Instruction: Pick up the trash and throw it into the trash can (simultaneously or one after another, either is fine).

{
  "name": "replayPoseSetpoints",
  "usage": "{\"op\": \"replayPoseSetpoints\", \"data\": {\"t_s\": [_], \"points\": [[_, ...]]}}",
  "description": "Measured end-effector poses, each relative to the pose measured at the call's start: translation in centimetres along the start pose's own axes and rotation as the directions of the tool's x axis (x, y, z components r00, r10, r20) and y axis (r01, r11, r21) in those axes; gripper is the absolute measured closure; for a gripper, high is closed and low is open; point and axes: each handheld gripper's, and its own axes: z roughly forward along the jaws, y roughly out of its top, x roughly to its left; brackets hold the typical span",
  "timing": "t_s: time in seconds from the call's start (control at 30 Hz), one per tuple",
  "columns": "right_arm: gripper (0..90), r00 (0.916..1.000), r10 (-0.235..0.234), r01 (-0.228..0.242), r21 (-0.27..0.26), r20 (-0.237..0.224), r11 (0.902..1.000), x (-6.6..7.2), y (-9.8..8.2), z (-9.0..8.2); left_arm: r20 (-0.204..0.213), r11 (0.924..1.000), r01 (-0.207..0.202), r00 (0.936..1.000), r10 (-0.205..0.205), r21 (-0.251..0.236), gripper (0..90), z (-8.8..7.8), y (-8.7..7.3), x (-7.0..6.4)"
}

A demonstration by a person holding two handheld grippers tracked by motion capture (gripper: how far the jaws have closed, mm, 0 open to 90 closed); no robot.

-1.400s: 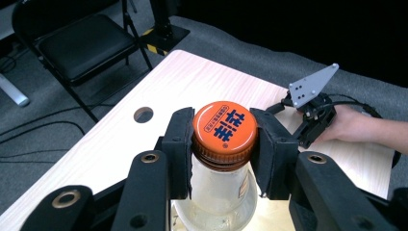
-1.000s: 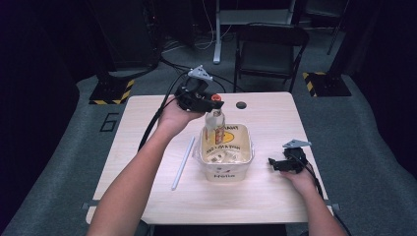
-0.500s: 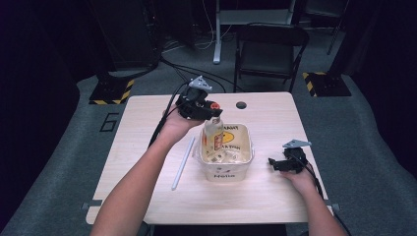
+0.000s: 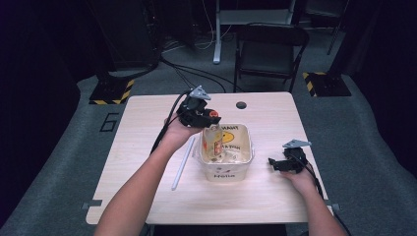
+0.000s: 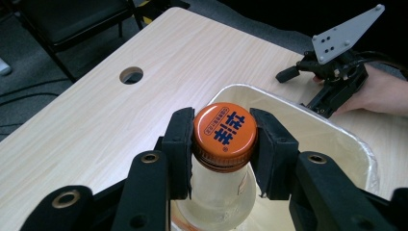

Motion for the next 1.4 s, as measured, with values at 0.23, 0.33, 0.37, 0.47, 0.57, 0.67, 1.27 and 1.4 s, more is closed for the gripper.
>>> {"op": "replayPoseSetpoints", "data": {"t_s": [0.23,0.33,0.37,0.47,0.57,0.67,1.27,1.4], "points": [[12.9,1.0000,-0.001,0.001,0.000,-0.001,1.0000,0.0,0.0,0.0,-0.001,0.9998,0.022,0.9998,-0.022,0.001,62.8,0.9,-1.1,0.3],[13.0,1.0000,-0.001,0.001,0.000,-0.001,1.0000,0.0,0.0,0.0,-0.001,0.9996,0.026,0.9997,-0.026,0.008,62.7,1.3,-1.6,0.5],[13.0,1.0000,0.000,0.000,0.000,-0.001,1.0000,0.0,0.0,0.0,0.000,0.9994,0.033,0.9995,-0.033,0.009,62.7,1.4,-1.8,0.5],[13.0,1.0000,-0.001,0.001,0.000,-0.001,1.0000,0.0,0.0,0.0,-0.002,0.9993,0.036,0.9994,-0.036,0.009,62.7,1.8,-2.3,0.6],[13.0,1.0000,-0.001,0.001,0.000,-0.001,1.0000,0.0,0.0,0.0,0.002,0.9991,0.042,0.9991,-0.042,0.000,62.7,2.0,-2.6,0.6],[13.0,1.0000,-0.001,0.001,0.000,-0.001,1.0000,0.0,0.0,0.0,0.000,0.9990,0.044,0.9990,-0.044,-0.008,62.7,2.0,-2.8,0.5],[13.0,1.0000,-0.001,0.001,0.000,-0.002,1.0000,0.0,0.0,0.0,0.001,0.9968,0.064,0.9980,-0.064,-0.049,48.8,1.9,-3.4,0.4],[12.9,1.0000,-0.001,0.001,0.000,-0.002,1.0000,0.0,0.0,0.0,-0.009,0.9958,0.061,0.9980,-0.062,-0.068,45.8,1.4,-3.4,0.2]]}}
